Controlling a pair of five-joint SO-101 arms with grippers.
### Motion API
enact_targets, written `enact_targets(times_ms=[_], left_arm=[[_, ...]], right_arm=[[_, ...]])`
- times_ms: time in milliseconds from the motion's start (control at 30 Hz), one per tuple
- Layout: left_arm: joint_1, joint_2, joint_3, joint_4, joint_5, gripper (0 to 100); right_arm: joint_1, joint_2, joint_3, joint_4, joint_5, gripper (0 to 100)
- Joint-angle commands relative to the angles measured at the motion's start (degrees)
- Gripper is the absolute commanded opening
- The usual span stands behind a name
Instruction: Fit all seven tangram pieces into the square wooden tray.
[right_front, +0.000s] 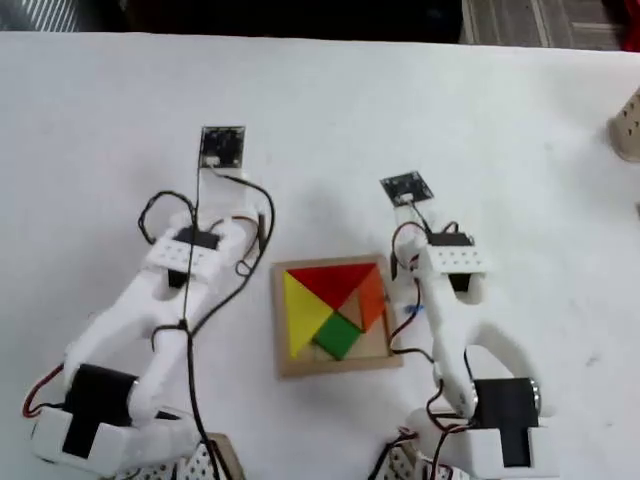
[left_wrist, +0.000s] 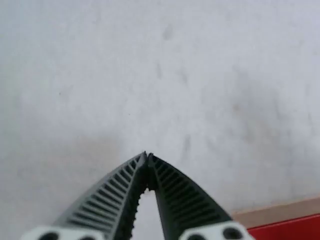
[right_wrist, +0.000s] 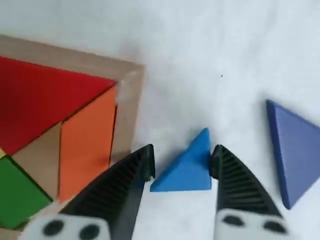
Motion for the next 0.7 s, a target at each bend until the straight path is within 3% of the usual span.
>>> enact_targets(times_ms=[0,200,667], left_arm=[[0.57,-0.13,-2.46,0.09,-0.53,2],[0.57,-0.13,-2.55,0.09,-0.53,2],[0.57,-0.13,-2.73,0.09,-0.53,2]], right_arm=[[1.71,-2.68,-0.26,0.4,-0.79,17.6],[3.3,-2.86,-0.44,0.84,-5.98,17.6],[0.4,-2.15,1.14,5.49,-5.98,17.4]])
